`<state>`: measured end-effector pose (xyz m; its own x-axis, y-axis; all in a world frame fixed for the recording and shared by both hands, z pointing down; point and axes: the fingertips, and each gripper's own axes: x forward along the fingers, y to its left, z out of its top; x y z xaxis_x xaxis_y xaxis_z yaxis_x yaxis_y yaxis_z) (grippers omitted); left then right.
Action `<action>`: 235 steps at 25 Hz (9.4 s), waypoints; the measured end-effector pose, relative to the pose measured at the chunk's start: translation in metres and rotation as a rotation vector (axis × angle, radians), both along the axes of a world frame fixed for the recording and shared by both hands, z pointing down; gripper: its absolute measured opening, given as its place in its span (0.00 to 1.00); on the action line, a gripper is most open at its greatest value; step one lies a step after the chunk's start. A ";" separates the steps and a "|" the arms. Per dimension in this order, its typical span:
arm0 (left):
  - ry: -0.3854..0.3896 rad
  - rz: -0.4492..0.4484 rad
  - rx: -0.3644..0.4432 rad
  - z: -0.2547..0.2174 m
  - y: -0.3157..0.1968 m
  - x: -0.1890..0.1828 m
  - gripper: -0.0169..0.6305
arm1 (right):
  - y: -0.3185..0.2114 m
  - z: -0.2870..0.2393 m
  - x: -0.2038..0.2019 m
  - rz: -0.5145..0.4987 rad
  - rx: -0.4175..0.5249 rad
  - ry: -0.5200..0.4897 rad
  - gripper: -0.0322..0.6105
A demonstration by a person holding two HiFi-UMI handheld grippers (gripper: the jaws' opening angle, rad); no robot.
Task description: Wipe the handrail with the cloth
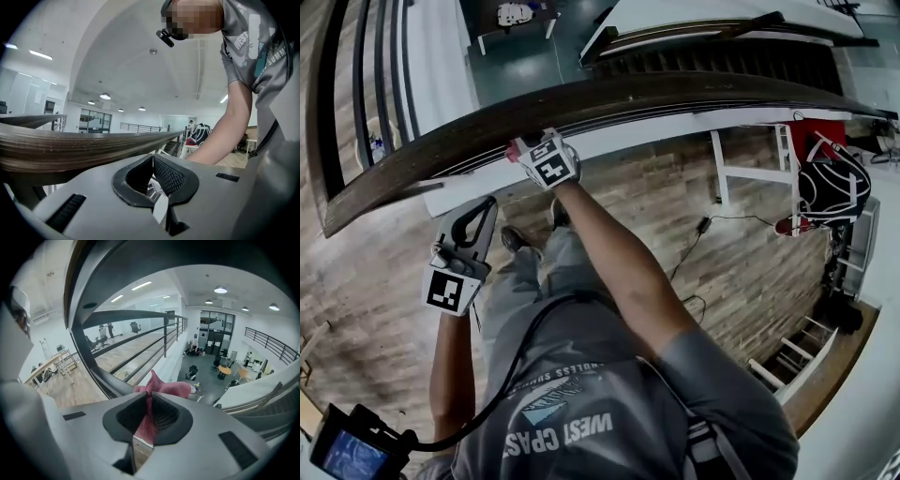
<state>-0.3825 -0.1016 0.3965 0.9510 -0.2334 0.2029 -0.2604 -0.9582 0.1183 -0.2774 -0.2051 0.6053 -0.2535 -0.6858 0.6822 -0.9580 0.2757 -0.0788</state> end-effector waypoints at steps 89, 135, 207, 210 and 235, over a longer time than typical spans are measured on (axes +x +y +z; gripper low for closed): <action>-0.065 -0.183 0.047 -0.005 0.100 0.331 0.04 | 0.135 0.007 0.400 0.048 -0.003 -0.026 0.10; -0.090 -0.174 0.057 -0.013 0.129 0.495 0.04 | 0.176 0.005 0.637 0.142 -0.003 0.020 0.10; -0.025 -0.140 0.047 -0.020 0.198 0.715 0.04 | 0.259 0.011 0.849 0.222 -0.083 0.011 0.10; -0.041 -0.116 0.054 -0.018 0.219 0.724 0.04 | 0.277 0.044 0.807 0.104 -0.150 0.025 0.10; -0.069 -0.080 0.031 -0.004 0.249 0.736 0.04 | 0.288 0.001 1.014 0.455 0.000 0.111 0.10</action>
